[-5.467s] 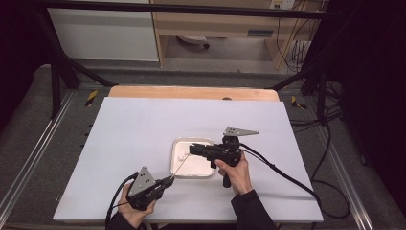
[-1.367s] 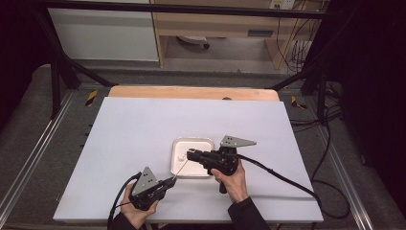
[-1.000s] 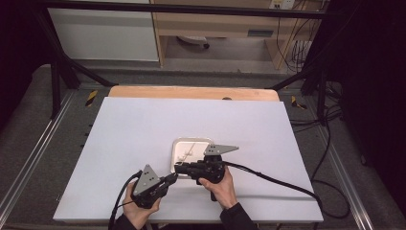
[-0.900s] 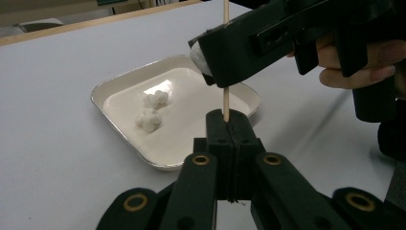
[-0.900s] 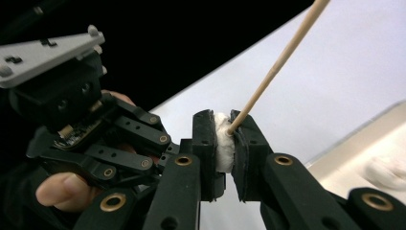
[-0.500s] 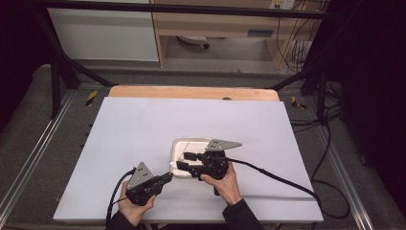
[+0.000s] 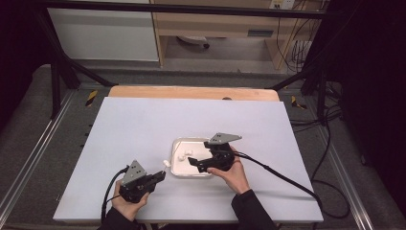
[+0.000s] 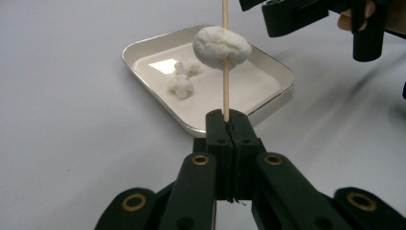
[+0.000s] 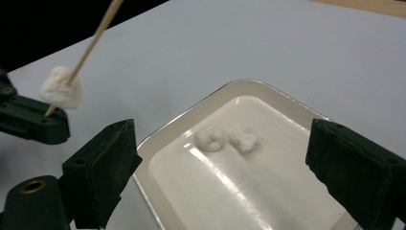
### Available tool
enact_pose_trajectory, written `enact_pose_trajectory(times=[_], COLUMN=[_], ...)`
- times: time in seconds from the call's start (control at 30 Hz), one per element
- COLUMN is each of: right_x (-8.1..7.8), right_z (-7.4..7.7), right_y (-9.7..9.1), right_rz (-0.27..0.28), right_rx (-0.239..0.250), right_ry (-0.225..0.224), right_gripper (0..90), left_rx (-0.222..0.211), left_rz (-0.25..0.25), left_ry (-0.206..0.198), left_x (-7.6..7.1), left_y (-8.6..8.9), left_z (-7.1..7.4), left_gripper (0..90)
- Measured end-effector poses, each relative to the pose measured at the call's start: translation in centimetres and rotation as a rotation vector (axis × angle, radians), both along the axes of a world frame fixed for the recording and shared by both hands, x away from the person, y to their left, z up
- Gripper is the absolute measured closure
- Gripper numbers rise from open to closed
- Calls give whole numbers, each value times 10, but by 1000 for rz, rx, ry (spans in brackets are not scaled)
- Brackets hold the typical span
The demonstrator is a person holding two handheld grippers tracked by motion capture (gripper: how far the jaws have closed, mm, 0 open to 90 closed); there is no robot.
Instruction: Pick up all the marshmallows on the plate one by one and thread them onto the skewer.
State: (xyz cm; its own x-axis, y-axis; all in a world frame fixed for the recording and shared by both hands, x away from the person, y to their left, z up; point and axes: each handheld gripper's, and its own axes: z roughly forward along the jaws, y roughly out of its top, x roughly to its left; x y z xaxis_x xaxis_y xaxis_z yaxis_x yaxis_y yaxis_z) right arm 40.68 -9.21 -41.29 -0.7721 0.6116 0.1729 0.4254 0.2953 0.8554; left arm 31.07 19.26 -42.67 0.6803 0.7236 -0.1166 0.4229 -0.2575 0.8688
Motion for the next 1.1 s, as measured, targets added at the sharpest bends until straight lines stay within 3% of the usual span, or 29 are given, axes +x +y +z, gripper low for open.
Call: enact_pose_trajectory(times=[0.27, 0.57, 0.77, 1.1], right_x=[26, 45, 48, 47], right_z=[-2, -19, -28, -37], right_y=[13, 35, 40, 42], right_rz=[-44, -26, -24, 14], right_rx=[-63, -141, -166, -214], right_ry=[24, 70, 91, 75], right_gripper=[125, 320, 449, 564], left_rx=[-10, -5, -2, -1], left_rz=[11, 3, -1, -4], left_ry=[9, 15, 22, 25], left_x=[2, 3, 3, 4], left_y=[4, 4, 3, 2], left_z=[-1, -1, -2, -3], left_gripper=[886, 886, 886, 886])
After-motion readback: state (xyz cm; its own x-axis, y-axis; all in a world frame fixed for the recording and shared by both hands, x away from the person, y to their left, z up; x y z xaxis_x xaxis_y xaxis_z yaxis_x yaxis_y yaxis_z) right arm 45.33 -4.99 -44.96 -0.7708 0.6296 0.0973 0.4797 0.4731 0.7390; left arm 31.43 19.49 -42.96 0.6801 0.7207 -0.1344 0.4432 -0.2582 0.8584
